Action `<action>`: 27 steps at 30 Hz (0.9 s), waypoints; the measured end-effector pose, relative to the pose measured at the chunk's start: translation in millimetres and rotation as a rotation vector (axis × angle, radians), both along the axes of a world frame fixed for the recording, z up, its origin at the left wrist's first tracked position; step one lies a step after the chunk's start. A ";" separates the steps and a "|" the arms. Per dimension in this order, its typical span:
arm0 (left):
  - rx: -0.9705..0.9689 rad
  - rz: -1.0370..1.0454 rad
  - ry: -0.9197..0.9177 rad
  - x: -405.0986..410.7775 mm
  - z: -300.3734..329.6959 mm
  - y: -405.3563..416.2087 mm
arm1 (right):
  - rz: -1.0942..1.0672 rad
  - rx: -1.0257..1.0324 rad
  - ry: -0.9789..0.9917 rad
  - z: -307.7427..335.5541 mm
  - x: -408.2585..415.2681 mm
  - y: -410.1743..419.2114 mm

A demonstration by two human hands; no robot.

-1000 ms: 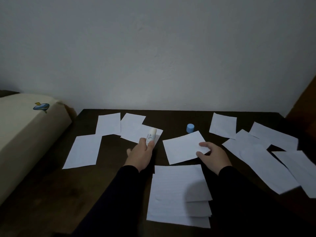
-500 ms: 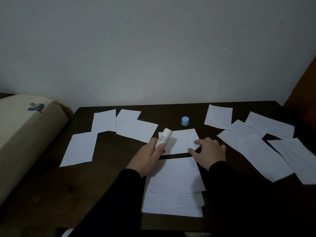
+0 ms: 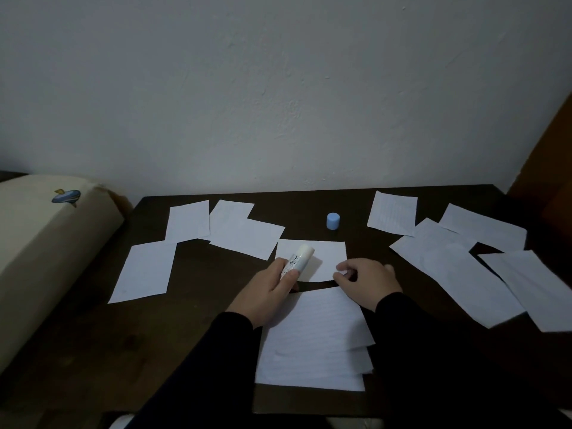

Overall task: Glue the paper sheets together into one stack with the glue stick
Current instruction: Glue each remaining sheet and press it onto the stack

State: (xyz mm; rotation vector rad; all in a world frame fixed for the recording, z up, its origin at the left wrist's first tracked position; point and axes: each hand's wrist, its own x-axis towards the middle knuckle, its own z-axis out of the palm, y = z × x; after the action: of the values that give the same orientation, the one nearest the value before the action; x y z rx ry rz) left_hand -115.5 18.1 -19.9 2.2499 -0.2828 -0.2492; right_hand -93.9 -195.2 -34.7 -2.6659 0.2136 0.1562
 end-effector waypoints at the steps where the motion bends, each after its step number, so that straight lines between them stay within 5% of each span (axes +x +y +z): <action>1: -0.013 0.013 -0.013 1.0 1.2 -0.2 | 0.020 -0.012 0.006 1.1 -0.2 -1.5; 6: -0.194 0.124 -0.070 9.2 6.9 -5.9 | 0.130 -0.097 0.036 10.4 3.5 -16.7; 11: -0.379 0.265 0.069 17.8 7.4 -15.7 | 0.252 -0.072 0.141 13.8 3.5 -28.6; 17: -0.646 0.342 0.201 30.0 8.5 -36.7 | 0.290 -0.153 -0.025 8.8 11.6 -32.7; 24: -0.811 0.350 0.376 38.5 3.2 -62.3 | 0.376 -0.202 0.077 2.1 16.5 -34.0; 27: -0.734 0.251 0.355 37.8 0.5 -67.3 | 0.393 -0.202 0.065 2.6 15.0 -35.9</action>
State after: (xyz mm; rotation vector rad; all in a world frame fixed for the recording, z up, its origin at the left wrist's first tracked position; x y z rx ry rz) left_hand -77.6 -49.2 -19.4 1.4625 0.0947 -0.3386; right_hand -78.8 -231.1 -32.1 -2.8772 -0.2929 0.3621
